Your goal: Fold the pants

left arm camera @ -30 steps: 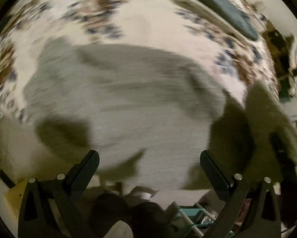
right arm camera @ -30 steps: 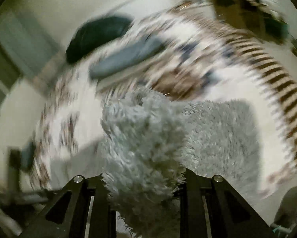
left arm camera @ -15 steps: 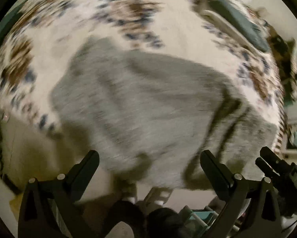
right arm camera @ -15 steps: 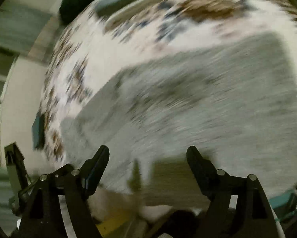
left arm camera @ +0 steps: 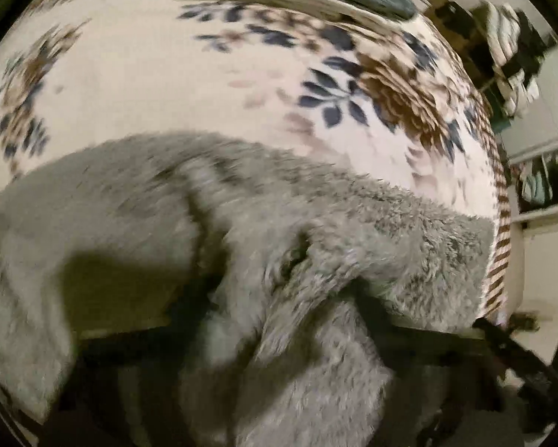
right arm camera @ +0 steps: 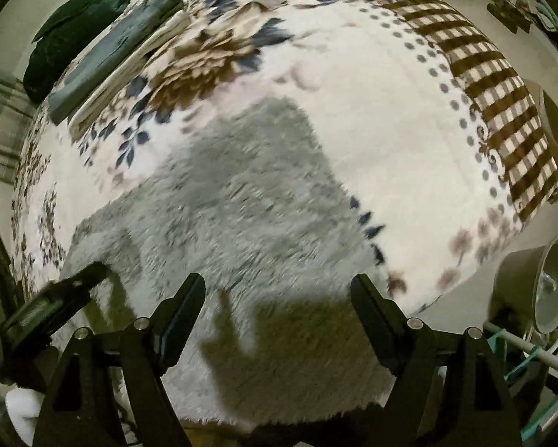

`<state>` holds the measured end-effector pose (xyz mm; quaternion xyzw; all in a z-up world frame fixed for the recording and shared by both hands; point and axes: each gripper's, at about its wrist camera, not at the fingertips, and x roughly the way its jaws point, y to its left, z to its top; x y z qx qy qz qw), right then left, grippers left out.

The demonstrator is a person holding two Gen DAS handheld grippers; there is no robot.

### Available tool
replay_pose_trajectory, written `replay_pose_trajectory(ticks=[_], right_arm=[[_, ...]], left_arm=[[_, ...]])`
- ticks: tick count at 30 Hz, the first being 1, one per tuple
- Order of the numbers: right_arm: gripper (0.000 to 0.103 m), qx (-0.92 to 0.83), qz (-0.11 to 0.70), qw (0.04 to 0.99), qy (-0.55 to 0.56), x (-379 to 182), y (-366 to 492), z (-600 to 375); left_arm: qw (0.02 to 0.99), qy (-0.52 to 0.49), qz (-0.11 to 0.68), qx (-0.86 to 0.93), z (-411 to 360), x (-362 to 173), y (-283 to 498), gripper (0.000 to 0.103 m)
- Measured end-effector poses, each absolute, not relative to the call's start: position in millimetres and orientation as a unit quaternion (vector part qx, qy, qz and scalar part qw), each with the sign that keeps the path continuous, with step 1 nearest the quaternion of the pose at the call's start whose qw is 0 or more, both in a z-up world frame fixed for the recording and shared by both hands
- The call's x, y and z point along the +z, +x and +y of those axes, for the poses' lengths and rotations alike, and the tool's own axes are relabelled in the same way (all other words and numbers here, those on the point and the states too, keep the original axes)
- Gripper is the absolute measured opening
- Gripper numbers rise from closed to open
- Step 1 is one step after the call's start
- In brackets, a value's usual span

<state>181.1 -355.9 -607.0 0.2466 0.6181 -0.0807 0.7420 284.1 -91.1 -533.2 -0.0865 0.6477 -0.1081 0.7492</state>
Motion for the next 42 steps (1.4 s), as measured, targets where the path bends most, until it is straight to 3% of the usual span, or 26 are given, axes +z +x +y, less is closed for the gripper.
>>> replay_pose_trajectory(ticks=[1, 9, 14, 18, 20, 22, 23, 30, 38, 42], right_arm=[[0.083, -0.081, 0.618, 0.741, 0.249, -608.8, 186.2, -352.5], [0.082, -0.066, 0.606, 0.748, 0.263, -603.7, 193.2, -358.5], [0.082, -0.051, 0.617, 0.742, 0.257, -607.1, 198.2, -352.1], [0.082, -0.041, 0.629, 0.735, 0.249, -610.3, 200.8, -348.2], [0.082, -0.032, 0.631, 0.734, 0.249, -609.2, 199.8, -348.6], [0.083, -0.024, 0.633, 0.733, 0.247, -607.8, 197.7, -351.0], [0.083, -0.022, 0.636, 0.732, 0.245, -608.2, 196.5, -352.9], [0.085, -0.027, 0.653, 0.717, 0.243, -617.7, 191.9, -365.5], [0.085, 0.083, 0.664, 0.701, 0.247, -585.2, 218.4, -279.0], [0.085, 0.148, 0.653, 0.734, 0.112, -564.8, 269.6, -208.5]], left_arm=[[0.747, -0.073, 0.650, -0.116, -96.4, -534.9, 285.0, 0.008], [0.794, -0.110, 0.586, -0.121, -63.5, -469.4, 272.8, 0.007], [0.775, -0.120, 0.614, -0.090, -35.7, -493.6, 286.2, 0.008], [0.739, -0.179, 0.644, -0.089, -12.6, -520.9, 292.4, 0.018], [0.729, -0.219, 0.641, -0.098, -0.3, -515.9, 288.3, 0.036], [0.734, -0.236, 0.630, -0.095, 9.9, -506.5, 280.7, 0.068], [0.736, -0.249, 0.622, -0.098, 14.9, -503.0, 275.7, 0.071], [0.707, -0.208, 0.672, -0.071, -3.6, -536.6, 261.5, 0.072], [0.729, -0.203, 0.653, -0.015, 15.5, -514.3, 199.1, 0.072], [0.692, -0.269, 0.670, -0.030, 12.3, -525.5, 171.5, 0.071]])
